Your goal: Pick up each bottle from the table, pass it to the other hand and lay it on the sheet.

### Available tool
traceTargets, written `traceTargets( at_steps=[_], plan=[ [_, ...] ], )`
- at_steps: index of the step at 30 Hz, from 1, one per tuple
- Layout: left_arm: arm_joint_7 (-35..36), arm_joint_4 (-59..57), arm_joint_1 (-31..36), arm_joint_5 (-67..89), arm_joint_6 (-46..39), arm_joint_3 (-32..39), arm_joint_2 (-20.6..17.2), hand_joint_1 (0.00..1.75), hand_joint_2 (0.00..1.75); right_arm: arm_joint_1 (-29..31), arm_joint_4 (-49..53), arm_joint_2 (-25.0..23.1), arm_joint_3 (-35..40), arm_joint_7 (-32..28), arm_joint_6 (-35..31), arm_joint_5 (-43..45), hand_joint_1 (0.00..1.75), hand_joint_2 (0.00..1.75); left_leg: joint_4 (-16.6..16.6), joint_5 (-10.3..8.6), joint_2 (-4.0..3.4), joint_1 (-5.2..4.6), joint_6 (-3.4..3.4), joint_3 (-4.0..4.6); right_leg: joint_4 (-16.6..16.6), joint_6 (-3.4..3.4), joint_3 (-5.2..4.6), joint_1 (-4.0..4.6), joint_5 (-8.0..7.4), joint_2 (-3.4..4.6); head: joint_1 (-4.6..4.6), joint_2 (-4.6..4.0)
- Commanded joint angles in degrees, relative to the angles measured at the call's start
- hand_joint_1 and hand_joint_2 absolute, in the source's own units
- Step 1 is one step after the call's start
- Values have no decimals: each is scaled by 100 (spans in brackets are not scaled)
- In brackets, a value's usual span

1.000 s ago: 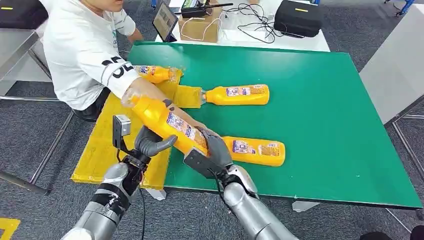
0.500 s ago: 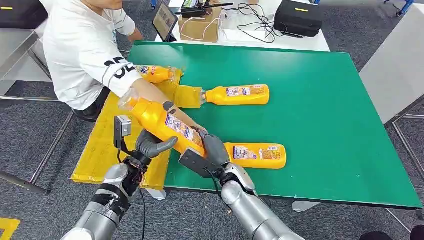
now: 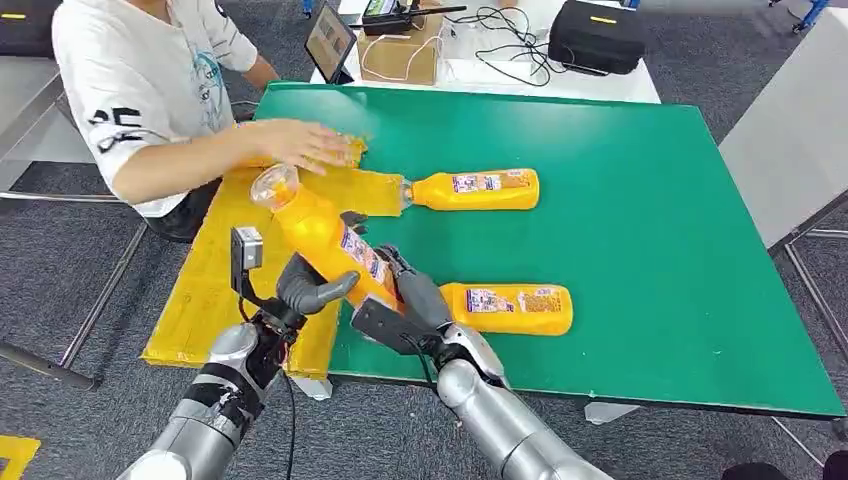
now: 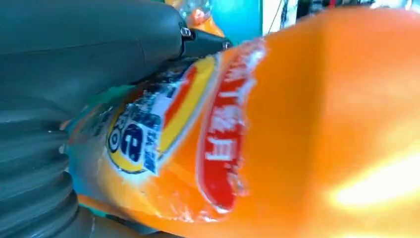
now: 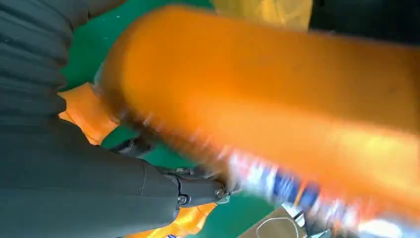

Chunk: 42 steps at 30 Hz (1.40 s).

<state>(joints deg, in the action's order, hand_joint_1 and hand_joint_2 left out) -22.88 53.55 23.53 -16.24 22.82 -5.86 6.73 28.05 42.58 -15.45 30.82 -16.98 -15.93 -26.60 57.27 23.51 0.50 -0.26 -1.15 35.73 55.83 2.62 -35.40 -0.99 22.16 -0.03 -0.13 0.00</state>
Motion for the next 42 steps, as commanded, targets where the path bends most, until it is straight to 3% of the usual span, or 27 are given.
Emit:
traceTargets(
  at_steps=[1, 9, 14, 15, 16, 21, 34, 39, 42],
  plan=[
    [40, -14, 129, -457, -652, 753, 72, 175, 175, -337, 700, 301, -651, -187, -82, 588, 0, 175, 6, 18, 4, 11, 10, -31, 1, -13, 36, 12, 18, -9, -2, 0],
    [-176, -97, 213, -359, -892, 951, 24, 175, 175, -413, 875, 378, -888, -286, -60, 763, 0, 175, 4, 12, 5, 8, 7, -22, -1, -10, 27, 9, 12, -9, 0, 0],
    [-868, -706, 587, 1897, -2793, 555, -485, 175, 175, -717, 1639, 438, -1262, -618, -242, 1212, 0, 175, 6, 12, 9, 8, 10, -19, 6, -13, 23, 9, 15, -13, -2, 0],
    [-927, -946, 698, 2192, -2854, 605, -547, 175, 175, -773, 1795, 447, -1344, -623, -210, 1300, 0, 175, 4, 8, 13, 10, 10, -15, 3, -13, 20, 11, 12, -16, 0, 0],
    [-871, -1233, 842, 3010, -3409, 314, -732, 175, 175, -827, 1956, 478, -1430, -676, -226, 1391, 0, 175, 4, 7, 14, 7, 9, -13, 4, -11, 17, 8, 12, -16, -2, 0],
    [-319, -2581, 1489, 5230, -4392, -319, -1240, 175, 175, -831, 2109, 558, -1749, -685, -44, 1659, 0, 175, 1, 7, 11, 9, 11, -25, 1, -13, 25, 10, 12, -16, -2, 0],
    [579, -3337, 1804, 6740, -4672, -796, -1416, 175, 175, -698, 1764, 462, -1783, -731, 175, 1704, 0, 175, 3, 12, -14, 9, 10, -27, 2, -12, 25, 9, 10, 7, -2, 0],
    [1202, -3786, 1968, 7898, -3981, -1542, -1551, 175, 175, -580, 1554, 433, -1723, -732, 280, 1661, 0, 175, 1, 4, -16, 6, 8, -13, 1, -9, 9, 6, 2, 9, 0, 0],
    [1136, -3905, 2074, 8129, -3116, -1756, -1557, 175, 175, -488, 1377, 446, -1668, -708, 370, 1623, 0, 175, 5, 15, -29, 12, 12, -30, 3, -14, 25, 12, 8, 19, 0, 2]
  ],
)
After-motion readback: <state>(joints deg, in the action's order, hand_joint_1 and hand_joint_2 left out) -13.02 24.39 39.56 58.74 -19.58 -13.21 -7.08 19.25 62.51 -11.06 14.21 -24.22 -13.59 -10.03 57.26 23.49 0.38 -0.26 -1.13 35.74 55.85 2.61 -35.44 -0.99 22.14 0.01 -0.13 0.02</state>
